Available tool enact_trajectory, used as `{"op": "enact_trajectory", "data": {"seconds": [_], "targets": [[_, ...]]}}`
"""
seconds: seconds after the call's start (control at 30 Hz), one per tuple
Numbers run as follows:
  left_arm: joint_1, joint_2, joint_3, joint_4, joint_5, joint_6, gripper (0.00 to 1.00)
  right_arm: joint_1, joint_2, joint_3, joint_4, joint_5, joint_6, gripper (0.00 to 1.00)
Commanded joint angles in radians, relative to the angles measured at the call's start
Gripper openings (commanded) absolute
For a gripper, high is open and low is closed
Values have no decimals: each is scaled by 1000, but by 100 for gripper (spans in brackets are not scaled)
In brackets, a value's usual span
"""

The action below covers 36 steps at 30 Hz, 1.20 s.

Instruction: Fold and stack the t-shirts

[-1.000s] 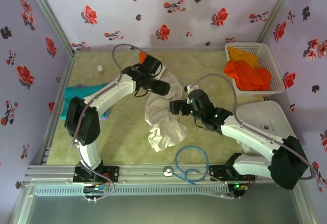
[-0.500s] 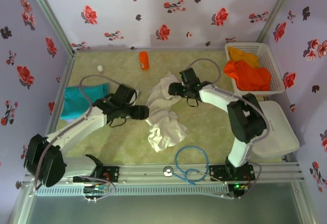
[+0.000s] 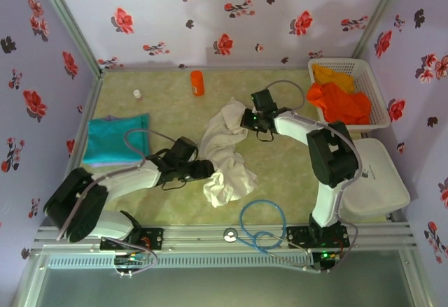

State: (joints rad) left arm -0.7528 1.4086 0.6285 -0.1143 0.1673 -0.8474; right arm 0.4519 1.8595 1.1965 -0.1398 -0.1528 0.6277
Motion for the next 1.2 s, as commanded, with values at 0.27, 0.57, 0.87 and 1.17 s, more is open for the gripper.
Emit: {"op": "enact_trajectory", "data": {"seconds": [0.27, 0.57, 0.87, 1.17], "targets": [[51, 281, 342, 13, -73, 153, 12, -54, -371, -182, 8, 130, -23, 0], [216, 257, 640, -393, -108, 476, 0, -88, -593, -268, 11, 261, -13, 0], [230, 140, 515, -388, 109, 420, 58, -95, -614, -325, 13, 275, 6, 0], [65, -23, 114, -61, 141, 215, 76, -113, -565, -326, -7, 275, 20, 0]]}}
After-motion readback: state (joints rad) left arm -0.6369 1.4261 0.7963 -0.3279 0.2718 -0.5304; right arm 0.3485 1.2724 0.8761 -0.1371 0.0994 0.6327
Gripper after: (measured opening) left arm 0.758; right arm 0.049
